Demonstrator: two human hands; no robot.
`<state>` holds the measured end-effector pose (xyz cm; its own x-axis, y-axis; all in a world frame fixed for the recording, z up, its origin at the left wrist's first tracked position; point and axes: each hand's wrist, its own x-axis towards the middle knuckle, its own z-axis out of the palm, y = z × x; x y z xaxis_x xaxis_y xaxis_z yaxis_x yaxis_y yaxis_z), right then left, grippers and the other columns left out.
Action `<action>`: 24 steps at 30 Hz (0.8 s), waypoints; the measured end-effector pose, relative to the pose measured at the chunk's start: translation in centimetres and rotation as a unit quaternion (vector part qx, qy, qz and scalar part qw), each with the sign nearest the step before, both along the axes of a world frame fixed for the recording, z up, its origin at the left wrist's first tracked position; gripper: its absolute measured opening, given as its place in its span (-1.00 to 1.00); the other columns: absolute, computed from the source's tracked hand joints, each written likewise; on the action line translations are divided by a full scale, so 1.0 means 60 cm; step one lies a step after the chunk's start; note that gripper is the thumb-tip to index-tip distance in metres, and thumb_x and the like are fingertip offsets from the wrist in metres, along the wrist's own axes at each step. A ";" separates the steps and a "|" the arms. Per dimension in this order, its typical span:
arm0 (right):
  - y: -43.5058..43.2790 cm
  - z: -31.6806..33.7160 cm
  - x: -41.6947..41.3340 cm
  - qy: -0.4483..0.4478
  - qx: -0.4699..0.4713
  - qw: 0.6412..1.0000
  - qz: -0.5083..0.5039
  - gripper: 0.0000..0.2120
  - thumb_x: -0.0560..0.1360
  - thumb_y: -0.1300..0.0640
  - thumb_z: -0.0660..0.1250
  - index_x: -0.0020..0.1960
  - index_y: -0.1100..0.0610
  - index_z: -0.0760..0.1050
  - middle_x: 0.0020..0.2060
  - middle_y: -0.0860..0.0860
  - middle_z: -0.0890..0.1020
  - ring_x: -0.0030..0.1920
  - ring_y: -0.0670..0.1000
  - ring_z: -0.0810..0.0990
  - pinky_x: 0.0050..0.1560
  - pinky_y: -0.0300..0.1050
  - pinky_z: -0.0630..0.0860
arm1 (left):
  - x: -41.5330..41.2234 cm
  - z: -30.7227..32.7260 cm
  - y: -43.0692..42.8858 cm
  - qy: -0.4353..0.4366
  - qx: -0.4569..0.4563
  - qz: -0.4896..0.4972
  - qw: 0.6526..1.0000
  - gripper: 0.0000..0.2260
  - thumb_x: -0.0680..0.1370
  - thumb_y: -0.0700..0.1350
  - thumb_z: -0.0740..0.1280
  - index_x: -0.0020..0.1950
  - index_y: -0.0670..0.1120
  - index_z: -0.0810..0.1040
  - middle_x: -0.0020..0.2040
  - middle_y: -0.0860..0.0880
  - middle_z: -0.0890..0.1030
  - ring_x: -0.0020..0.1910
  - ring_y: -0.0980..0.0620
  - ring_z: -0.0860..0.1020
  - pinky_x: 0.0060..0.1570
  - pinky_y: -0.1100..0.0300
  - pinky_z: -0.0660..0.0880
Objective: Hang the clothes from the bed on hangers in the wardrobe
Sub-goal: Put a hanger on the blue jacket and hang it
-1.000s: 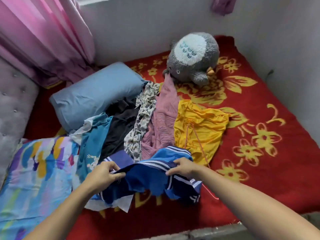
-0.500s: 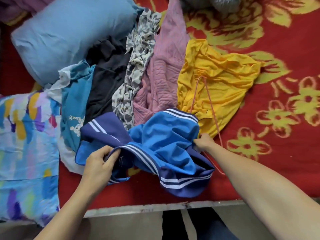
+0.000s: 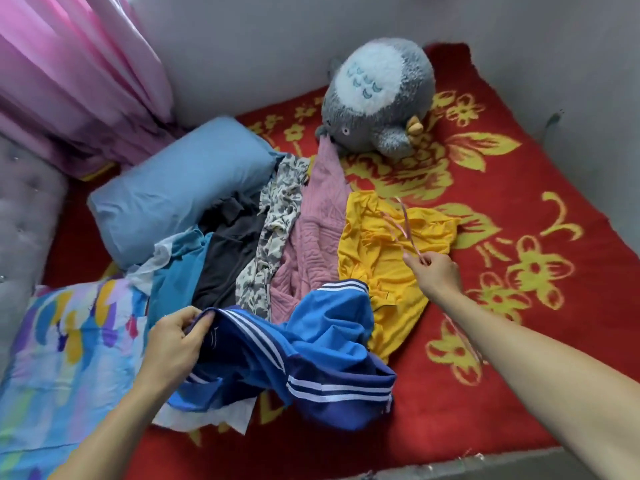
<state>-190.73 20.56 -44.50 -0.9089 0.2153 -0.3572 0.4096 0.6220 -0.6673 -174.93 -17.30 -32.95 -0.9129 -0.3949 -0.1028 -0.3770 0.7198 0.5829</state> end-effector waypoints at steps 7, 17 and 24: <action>-0.060 0.170 0.040 0.078 0.007 0.992 0.101 -0.32 0.40 -0.38 0.29 -0.55 0.17 0.28 -0.62 -0.03 0.35 -0.52 0.06 0.39 -0.43 -0.06 0.24 | -0.025 0.101 -0.014 0.053 -0.063 -0.006 0.997 -0.73 0.53 -0.12 0.38 -0.37 -0.09 0.50 -0.42 -0.07 0.52 -0.33 -0.10 0.50 -0.29 0.02 0.33; -0.134 0.398 0.155 0.335 -0.201 0.884 0.255 -0.77 0.51 -0.03 0.28 0.00 0.04 0.66 -0.57 -0.21 0.43 -0.53 -0.22 0.33 -0.47 -0.33 0.24 | -0.020 0.222 -0.089 0.097 -0.075 0.120 0.985 -0.65 0.55 -0.03 0.33 -0.39 -0.16 0.43 -0.45 -0.09 0.44 -0.27 -0.20 0.48 -0.26 0.09 0.28; -0.152 0.468 0.184 0.241 -0.222 0.873 0.360 -0.74 0.48 -0.07 0.31 -0.21 0.04 0.68 -0.55 -0.12 0.25 -0.47 -0.11 0.19 -0.46 -0.18 0.14 | -0.013 0.274 -0.118 0.132 -0.076 0.127 0.980 -0.65 0.57 -0.06 0.31 -0.37 -0.21 0.43 -0.46 -0.11 0.42 -0.32 -0.16 0.40 -0.30 0.07 0.17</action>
<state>-179.72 11.43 -16.45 -0.8195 -0.5363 0.2021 -0.3768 0.2385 -0.8951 -175.72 -24.38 -16.50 -0.7708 -0.6048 0.2003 -0.4055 0.7082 0.5780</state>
